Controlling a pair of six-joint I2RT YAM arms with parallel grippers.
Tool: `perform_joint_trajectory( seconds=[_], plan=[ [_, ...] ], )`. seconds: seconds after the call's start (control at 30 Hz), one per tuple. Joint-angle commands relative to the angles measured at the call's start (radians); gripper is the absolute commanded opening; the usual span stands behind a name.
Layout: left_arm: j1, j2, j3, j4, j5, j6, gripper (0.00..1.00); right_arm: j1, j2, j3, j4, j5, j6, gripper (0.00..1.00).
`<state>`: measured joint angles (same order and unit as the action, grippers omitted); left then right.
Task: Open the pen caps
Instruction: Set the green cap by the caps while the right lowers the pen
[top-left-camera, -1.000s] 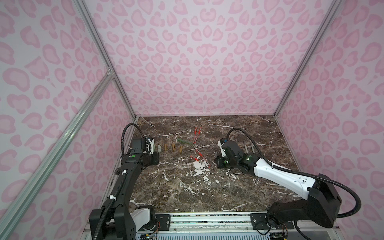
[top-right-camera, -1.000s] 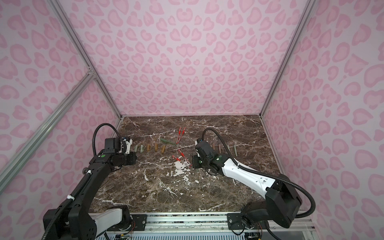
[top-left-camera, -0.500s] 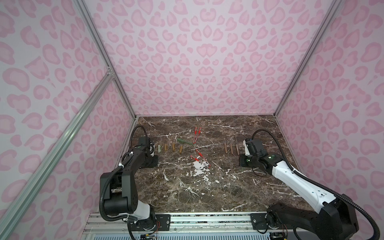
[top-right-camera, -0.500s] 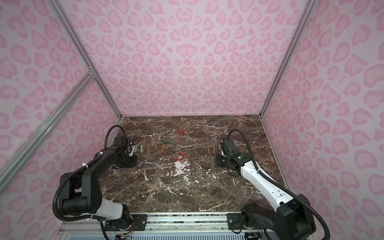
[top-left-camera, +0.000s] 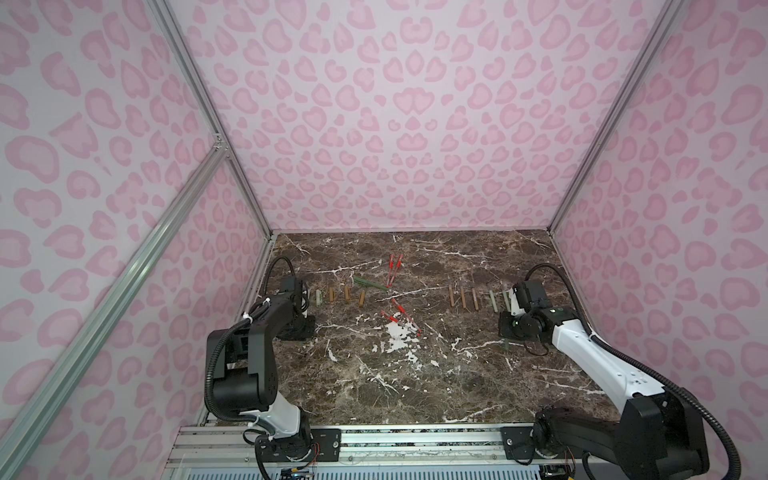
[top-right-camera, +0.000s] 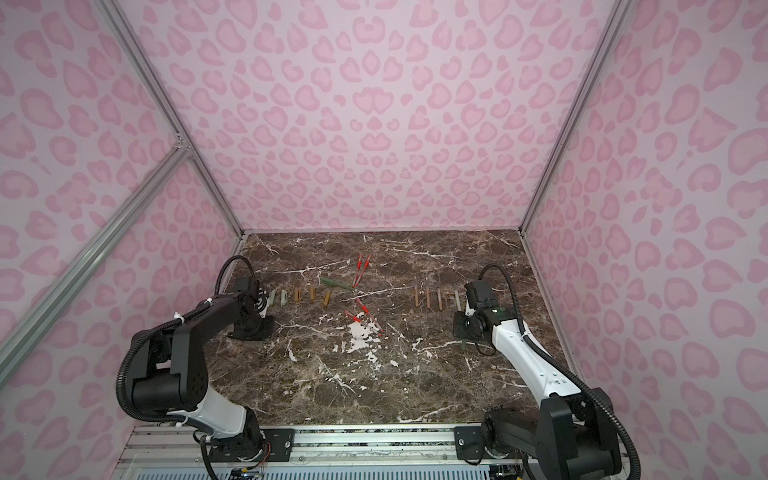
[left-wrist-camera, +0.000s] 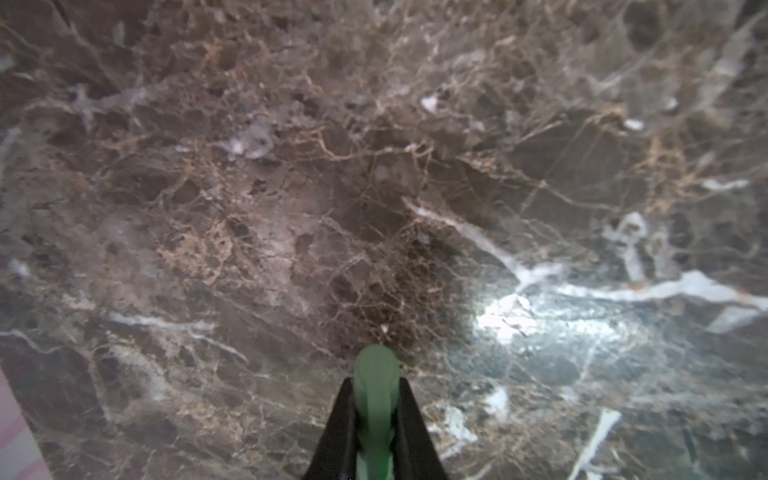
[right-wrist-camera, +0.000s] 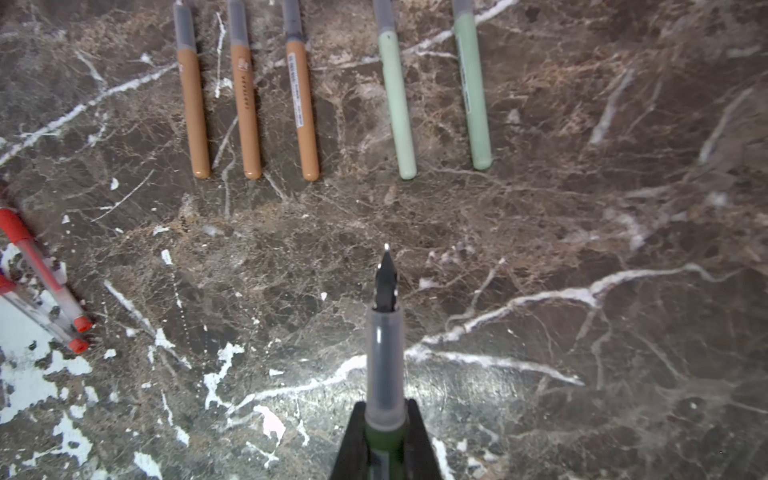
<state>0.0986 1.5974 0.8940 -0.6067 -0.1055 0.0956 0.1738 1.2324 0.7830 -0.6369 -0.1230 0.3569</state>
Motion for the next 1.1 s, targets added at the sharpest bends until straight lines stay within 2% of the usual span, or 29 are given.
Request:
perform_joint_trajectory(
  seconds=[0.0, 0.23, 0.4, 0.57, 0.87, 1.07],
  plan=[
    [0.001, 0.002, 0.001, 0.001, -0.014, -0.014, 0.20, -0.013, 0.034, -0.003, -0.012, 0.032, -0.019, 0.00],
    [0.003, -0.039, -0.002, 0.001, 0.005, -0.027, 0.35, -0.022, 0.114, 0.007, -0.025, 0.120, -0.025, 0.00],
    [0.003, -0.122, 0.006, -0.007, 0.016, -0.040, 0.51, -0.028, 0.171, 0.014, -0.014, 0.147, -0.034, 0.00],
    [0.003, -0.237, -0.007, 0.009, 0.074, -0.042, 0.58, -0.048, 0.246, 0.021, 0.008, 0.176, -0.062, 0.00],
    [0.003, -0.450, -0.087, 0.084, 0.240, -0.057, 0.78, -0.094, 0.336, 0.025, 0.057, 0.160, -0.090, 0.03],
    [0.003, -0.471, -0.083, 0.084, 0.258, -0.063, 0.85, -0.097, 0.366, 0.039, 0.048, 0.163, -0.096, 0.10]
  ],
)
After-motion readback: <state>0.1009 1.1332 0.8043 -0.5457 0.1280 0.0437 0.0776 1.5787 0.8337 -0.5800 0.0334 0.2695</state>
